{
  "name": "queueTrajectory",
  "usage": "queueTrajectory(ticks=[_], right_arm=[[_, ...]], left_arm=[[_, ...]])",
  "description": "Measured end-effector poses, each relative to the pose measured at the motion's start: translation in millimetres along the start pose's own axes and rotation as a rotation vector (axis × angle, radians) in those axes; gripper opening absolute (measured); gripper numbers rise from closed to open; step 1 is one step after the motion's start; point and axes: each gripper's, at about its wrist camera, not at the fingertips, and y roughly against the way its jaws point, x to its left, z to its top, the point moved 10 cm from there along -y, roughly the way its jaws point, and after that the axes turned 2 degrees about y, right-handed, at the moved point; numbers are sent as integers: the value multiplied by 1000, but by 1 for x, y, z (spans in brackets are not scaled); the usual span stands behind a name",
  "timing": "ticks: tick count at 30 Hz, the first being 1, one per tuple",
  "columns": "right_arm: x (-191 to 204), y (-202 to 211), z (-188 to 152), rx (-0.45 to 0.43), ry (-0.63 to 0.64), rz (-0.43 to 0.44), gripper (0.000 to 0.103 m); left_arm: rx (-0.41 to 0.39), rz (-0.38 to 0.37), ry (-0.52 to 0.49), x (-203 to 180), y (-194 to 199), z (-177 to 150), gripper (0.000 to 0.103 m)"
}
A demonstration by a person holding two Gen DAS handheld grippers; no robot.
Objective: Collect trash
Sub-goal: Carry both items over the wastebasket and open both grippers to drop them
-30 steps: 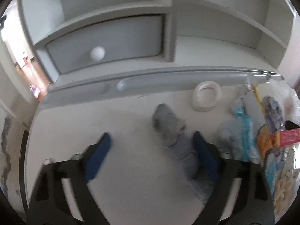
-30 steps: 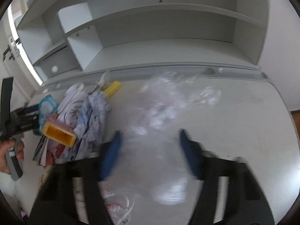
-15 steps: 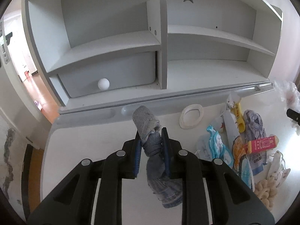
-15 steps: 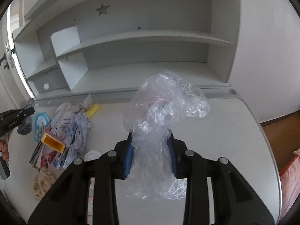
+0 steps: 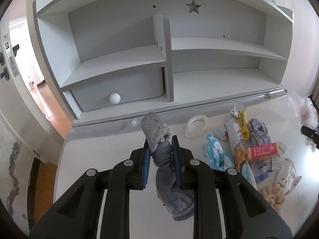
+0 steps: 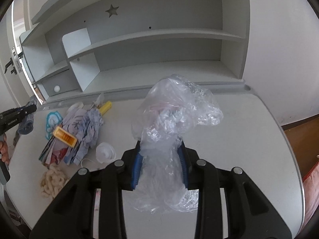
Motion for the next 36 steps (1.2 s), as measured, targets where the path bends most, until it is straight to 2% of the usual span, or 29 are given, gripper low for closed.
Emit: queueTrajectory(ticks=[5,8,12,15,17,20,22,25,28,32,34,36], right_arm=[[-9,11,-6,-4,-38,7,32],[-28,37,-1,-52,-60,-7,32],[-79,91,-6,-116,-137,-51,32],[-127,140,-26,-139,-196,-95,32],[-162,172,-48,-129,-245,-128,32],[-212,206,-91,-64,-319,-175,32],[-241,219,-129,7,-368,-195,32],[-274,214,-202,125,-473,-169,32],[-299,184,-284,268,-562,-166,32],[-310,126,-378,420,-736,-60,32],[-311,106,-405,471,-774,-41,32],[-309,93,-419,491,-802,-8,32]], left_arm=[[-39,-71,-35,-36,23,17,20],[-87,-170,-101,-90,44,34,20],[-111,-358,-230,-197,72,40,20],[-89,-526,-351,-292,96,22,20],[-63,-648,-443,-358,117,0,20],[-18,-821,-595,-456,152,-51,20],[16,-888,-652,-500,166,-84,20],[133,-980,-729,-554,173,-153,20],[288,-1003,-757,-586,150,-227,20],[495,-920,-797,-613,86,-318,20],[582,-882,-800,-618,57,-351,20],[611,-860,-823,-620,43,-368,20]])
